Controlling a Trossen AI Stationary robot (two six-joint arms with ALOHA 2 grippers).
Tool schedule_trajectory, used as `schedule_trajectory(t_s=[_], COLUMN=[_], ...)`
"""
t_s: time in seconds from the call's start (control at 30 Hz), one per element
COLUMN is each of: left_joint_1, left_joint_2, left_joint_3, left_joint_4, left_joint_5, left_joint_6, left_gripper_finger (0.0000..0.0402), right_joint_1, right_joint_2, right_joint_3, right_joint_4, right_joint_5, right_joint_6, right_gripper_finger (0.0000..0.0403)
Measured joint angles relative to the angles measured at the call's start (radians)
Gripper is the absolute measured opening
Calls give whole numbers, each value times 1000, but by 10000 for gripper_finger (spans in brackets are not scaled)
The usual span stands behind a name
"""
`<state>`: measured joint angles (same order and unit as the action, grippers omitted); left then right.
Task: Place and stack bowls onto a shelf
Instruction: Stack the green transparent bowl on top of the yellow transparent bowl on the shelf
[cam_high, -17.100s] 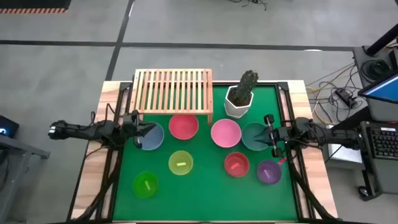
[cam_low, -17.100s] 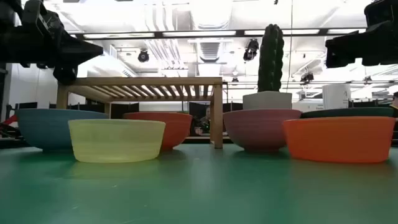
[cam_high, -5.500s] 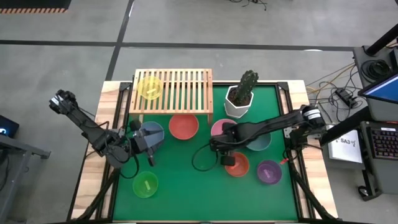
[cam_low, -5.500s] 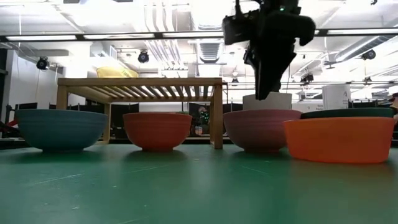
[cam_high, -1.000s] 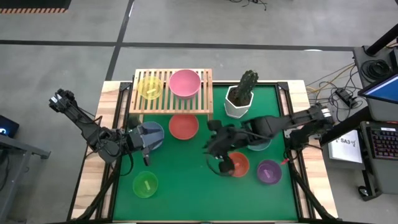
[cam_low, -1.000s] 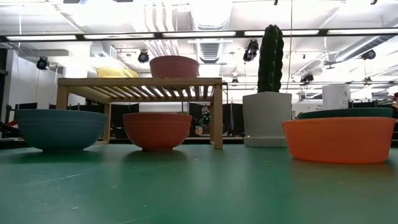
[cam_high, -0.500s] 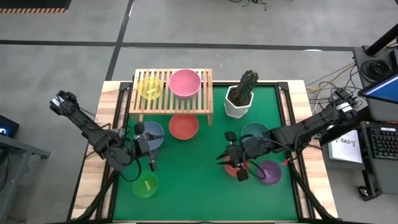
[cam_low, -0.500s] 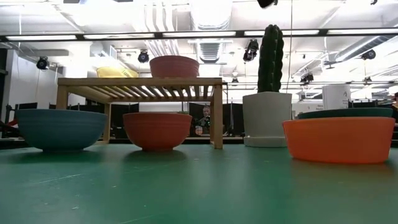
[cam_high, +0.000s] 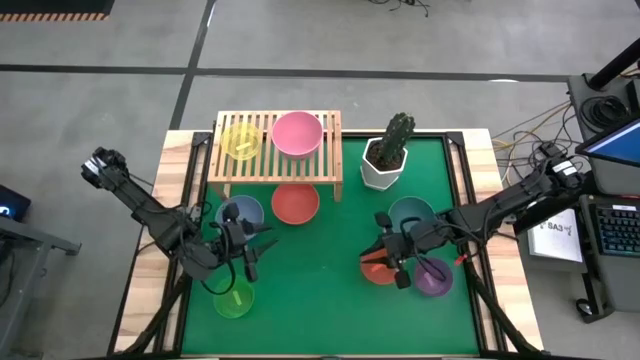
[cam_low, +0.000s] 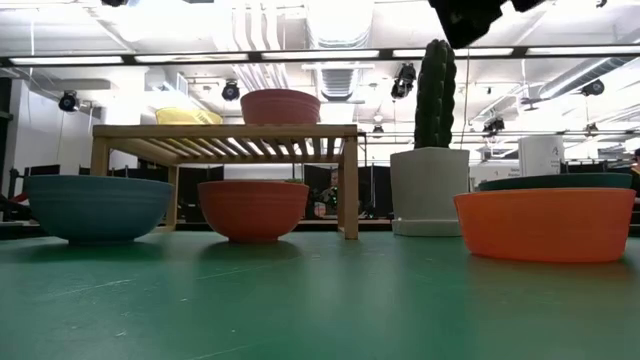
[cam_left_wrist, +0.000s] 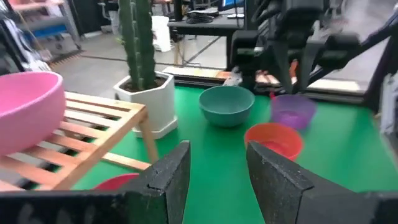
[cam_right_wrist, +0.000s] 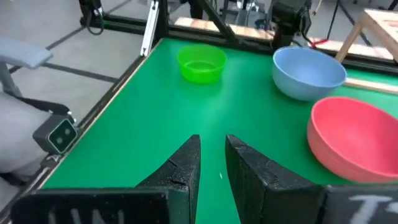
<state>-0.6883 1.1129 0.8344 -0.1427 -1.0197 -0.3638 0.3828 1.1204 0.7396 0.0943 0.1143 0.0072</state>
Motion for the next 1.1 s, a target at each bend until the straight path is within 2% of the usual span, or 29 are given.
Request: schedule_trajectory(t_s=[0.13, 0.23, 0.33, 0.43, 0.53, 0.67, 0.8, 0.93, 1.1], left_joint_1=[13, 17, 20, 22, 25, 27, 28, 30, 30], left_joint_2=[35, 77, 120, 184, 265, 386, 483, 553, 618], left_joint_3=[64, 151, 267, 390, 507, 622, 694, 711, 693], left_joint_4=[-3, -77, -297, -597, -850, -1043, -1097, -1111, -1116], left_joint_5=[70, 159, 228, 268, 350, 477, 591, 761, 960], left_joint_6=[-39, -84, -242, -480, -712, -845, -848, -853, -976], left_gripper_finger=[137, 132, 130, 130, 130, 130, 130, 130, 130], right_joint_1=[5, 13, 18, 19, 19, 19, 19, 18, 18], right_joint_2=[-11, -18, -35, -59, -88, -151, -220, -286, -357], right_joint_3=[-39, -70, -104, -130, -154, -190, -233, -301, -380], right_joint_4=[59, 77, 108, 133, 133, 135, 153, 220, 291], right_joint_5=[-1, -3, -10, -10, -10, -10, -9, -10, 11], right_joint_6=[-22, -35, -52, -68, -93, -113, -116, -132, -130], right_gripper_finger=[66, 66, 66, 66, 66, 66, 66, 66, 66])
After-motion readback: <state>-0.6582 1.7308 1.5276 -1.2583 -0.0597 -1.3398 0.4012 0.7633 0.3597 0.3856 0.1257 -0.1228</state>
